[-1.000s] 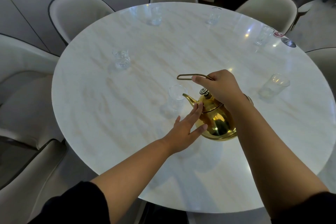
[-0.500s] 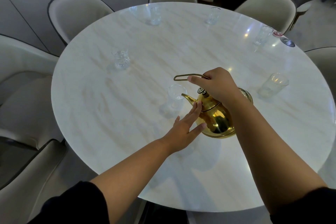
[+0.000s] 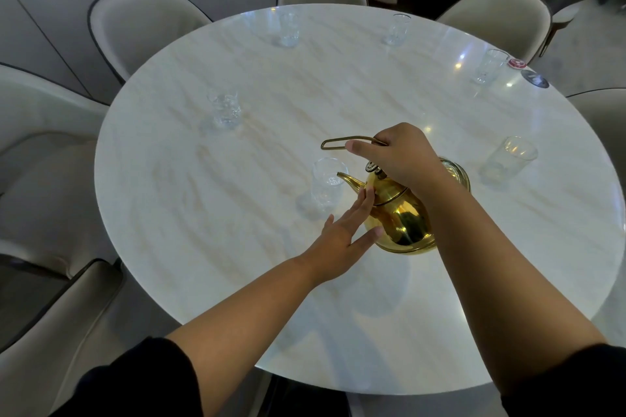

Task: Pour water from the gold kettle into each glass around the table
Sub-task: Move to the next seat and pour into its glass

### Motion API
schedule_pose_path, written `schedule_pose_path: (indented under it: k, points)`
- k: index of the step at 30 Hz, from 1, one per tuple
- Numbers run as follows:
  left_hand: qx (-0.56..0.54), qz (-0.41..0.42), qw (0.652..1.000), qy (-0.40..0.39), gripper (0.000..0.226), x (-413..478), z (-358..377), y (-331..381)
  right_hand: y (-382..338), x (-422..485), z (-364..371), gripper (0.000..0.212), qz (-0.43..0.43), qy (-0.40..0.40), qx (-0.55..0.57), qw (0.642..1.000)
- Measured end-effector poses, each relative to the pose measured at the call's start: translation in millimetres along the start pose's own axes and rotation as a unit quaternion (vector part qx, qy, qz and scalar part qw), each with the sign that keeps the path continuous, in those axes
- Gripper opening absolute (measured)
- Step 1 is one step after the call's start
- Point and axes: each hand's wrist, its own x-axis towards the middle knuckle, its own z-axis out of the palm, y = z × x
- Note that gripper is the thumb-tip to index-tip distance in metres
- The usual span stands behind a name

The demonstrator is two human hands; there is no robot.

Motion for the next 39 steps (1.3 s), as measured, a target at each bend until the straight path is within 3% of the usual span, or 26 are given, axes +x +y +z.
schedule_pose_path:
  k: [39]
  points:
    - [-0.026,0.001,1.000,-0.001,0.060,0.5,-0.8,4.3,-3.0,0.6,-2.5,0.055,-0.019,-0.009,-0.017,1.000]
